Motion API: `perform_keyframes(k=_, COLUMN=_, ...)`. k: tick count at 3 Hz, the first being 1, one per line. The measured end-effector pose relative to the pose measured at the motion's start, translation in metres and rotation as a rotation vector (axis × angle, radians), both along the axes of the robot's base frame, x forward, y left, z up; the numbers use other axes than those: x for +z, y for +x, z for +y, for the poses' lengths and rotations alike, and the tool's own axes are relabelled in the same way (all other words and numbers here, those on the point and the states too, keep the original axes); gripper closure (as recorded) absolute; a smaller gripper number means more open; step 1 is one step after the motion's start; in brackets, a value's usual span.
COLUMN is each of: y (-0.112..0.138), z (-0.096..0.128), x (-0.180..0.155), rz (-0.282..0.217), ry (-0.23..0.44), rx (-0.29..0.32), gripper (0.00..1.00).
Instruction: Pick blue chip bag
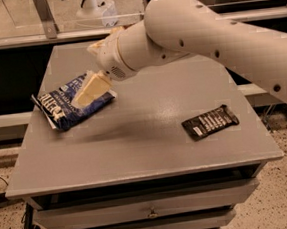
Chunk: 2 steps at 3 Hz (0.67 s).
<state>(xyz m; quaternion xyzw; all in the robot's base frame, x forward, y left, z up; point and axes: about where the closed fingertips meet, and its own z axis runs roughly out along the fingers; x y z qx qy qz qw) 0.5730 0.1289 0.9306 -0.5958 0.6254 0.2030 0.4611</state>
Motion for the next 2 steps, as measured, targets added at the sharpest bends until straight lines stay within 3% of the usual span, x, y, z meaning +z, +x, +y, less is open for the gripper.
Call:
perform_keyframes(k=1, y=0.031, z=0.007, x=-0.02, rz=-0.038, ry=0.023, rx=0.009, gripper=0.0)
perform_keyframes(k=2, y=0.056, z=0.012, x=-0.049, rz=-0.021, ry=0.025, rx=0.014, gripper=0.0)
